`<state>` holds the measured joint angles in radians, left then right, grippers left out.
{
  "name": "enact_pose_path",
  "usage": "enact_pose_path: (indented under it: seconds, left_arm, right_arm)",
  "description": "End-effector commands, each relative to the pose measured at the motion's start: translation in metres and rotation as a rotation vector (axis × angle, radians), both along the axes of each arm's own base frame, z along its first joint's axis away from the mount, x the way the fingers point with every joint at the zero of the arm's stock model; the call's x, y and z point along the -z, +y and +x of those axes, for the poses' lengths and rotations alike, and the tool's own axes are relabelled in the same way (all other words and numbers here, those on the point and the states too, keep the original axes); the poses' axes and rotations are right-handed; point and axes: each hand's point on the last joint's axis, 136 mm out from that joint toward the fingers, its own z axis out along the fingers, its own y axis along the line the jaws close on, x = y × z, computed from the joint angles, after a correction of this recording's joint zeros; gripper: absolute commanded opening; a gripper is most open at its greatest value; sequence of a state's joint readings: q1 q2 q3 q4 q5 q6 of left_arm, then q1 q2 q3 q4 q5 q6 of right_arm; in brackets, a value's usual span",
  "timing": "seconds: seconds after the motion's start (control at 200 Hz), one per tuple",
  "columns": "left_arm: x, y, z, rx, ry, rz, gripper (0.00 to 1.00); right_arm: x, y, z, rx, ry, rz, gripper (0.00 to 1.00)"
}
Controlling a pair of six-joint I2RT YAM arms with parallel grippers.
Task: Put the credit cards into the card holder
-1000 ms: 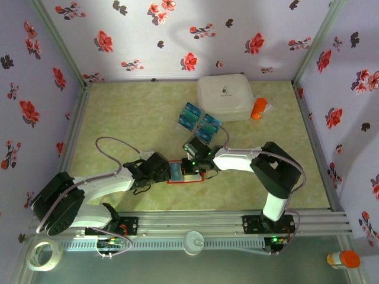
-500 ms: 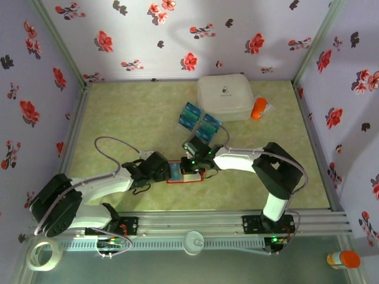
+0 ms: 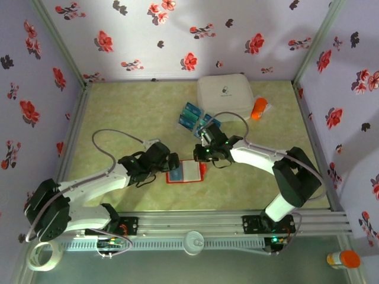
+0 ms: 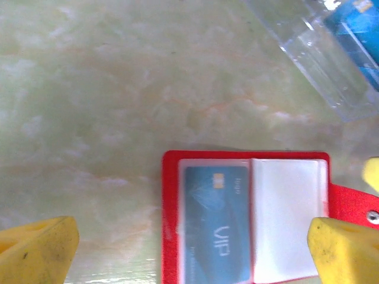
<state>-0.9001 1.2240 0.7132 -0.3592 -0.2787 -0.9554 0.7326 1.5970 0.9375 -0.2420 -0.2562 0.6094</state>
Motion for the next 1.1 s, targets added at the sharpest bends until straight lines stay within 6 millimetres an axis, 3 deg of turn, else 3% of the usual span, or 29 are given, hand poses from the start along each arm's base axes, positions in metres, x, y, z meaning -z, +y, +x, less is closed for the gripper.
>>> enact_pose_path:
  seconds: [0.0,0.51,0.725,1.095]
  left_arm:
    - [0.001,-0.013,-0.003,0.035,0.011,0.005,1.00]
    - [0.047,-0.033,-0.017,0.074,0.074,0.057,1.00]
    - [0.056,-0.036,-0.017,0.087,0.085,0.068,1.00]
    - [0.068,-0.036,-0.020,0.104,0.106,0.082,1.00]
  right_arm:
    - [0.010,-0.005,-0.010,-0.039,0.031,-0.035,0.00]
    - [0.036,0.001,-0.010,-0.066,0.092,-0.060,0.00]
    - [0.049,0.001,-0.014,-0.059,0.116,-0.070,0.00]
    - [0.057,0.019,-0.022,-0.086,0.132,-0.065,0.00]
